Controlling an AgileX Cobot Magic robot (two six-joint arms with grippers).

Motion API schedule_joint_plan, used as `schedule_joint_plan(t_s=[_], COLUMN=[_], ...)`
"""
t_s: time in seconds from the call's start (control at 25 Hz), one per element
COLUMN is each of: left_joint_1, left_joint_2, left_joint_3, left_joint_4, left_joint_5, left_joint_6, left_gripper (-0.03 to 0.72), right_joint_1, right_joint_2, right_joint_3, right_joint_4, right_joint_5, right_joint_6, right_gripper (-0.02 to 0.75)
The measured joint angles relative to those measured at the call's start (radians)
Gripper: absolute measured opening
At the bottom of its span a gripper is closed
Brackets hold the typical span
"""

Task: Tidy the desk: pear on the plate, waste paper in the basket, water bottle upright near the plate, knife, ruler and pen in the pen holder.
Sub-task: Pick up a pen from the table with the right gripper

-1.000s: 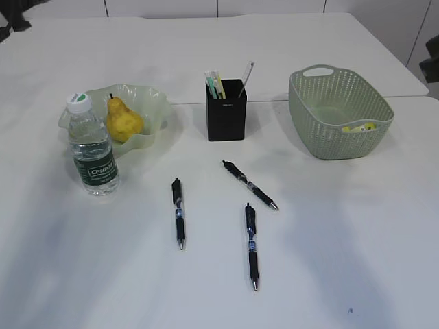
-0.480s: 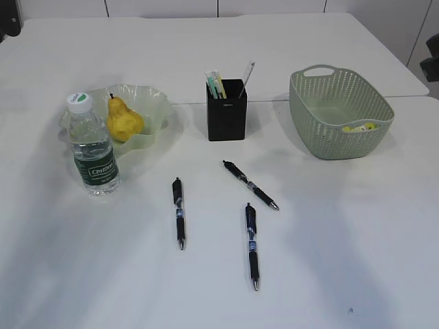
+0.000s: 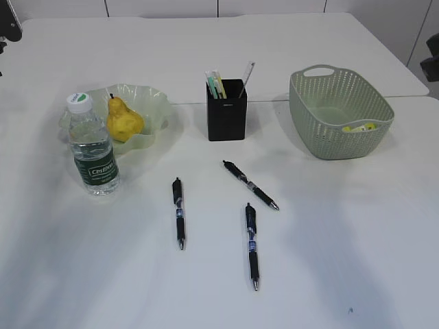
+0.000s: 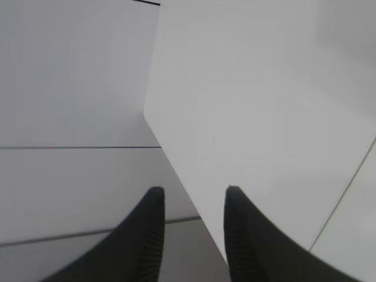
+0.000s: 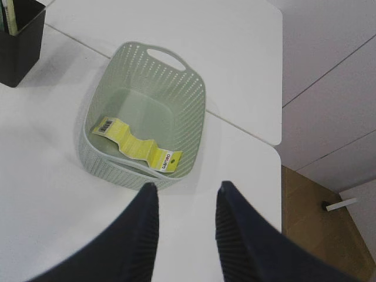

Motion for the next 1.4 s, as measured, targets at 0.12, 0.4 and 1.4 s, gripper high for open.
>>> schedule_joint_plan(t_s=[0.12, 0.4, 1.4], left_joint_1=[0.000, -0.002, -0.110], left_joint_2=[-0.001, -0.057, -0.246], left_joint_3=[0.000, 0.001, 0.001], left_joint_4=[-0.150, -0.595, -1.413], left_joint_5=[0.009, 0.034, 0.687], left_joint_6=[-0.008, -0.010, 0.058], left_gripper=[0.232, 0.232, 0.230], right_joint_1=[0.000, 0.000, 0.000], right_joint_2=[0.000, 0.000, 0.000], right_joint_3=[0.000, 0.000, -0.047], right_joint_4=[0.000, 0.000, 0.115], right_joint_5=[0.000, -0.008, 0.226], right_joint_6=[0.000, 0.000, 0.008], right_gripper=[0.279, 0.279, 0.279])
